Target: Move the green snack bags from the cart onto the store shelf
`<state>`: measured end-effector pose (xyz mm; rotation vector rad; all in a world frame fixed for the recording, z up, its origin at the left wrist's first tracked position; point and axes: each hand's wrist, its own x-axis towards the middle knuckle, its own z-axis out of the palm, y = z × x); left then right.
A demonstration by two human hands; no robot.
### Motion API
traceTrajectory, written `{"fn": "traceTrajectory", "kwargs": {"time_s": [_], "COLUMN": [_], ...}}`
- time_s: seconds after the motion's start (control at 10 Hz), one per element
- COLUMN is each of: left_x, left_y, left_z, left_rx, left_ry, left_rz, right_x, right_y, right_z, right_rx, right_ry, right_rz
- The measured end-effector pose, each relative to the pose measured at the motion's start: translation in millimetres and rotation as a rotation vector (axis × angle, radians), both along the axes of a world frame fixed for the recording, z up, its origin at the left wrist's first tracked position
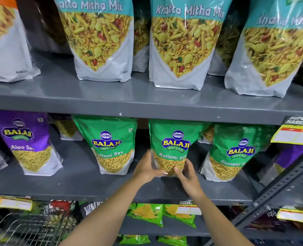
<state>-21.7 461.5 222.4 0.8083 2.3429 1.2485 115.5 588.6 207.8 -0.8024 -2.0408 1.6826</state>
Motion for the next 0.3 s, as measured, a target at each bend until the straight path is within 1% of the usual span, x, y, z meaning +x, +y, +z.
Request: {"fn": "traceTrajectory", "kwargs": {"time_s": [0.1,0.2,0.3], "left_x": [1.1,0.3,3.3], "left_y": [0.2,-0.1,-0.7], "left_z": [1.7,2.4,-4.1], "left_rx": [0.006,-0.003,0.063], "left_ry": [0.001,-0.009,0.003], "left_rz": [-0.005,-0.008,-0.017], "right_x": [-1.0,0.5,3.7], "right_y": [2.9,1.7,-3.3], "right_z": [-6.2,-2.8,-1.3], "right_rx": [0.02,0.028,-0.022], "right_ry": [0.026,0.013,0.034], "right_rz": [0.0,0.013,0.035]}}
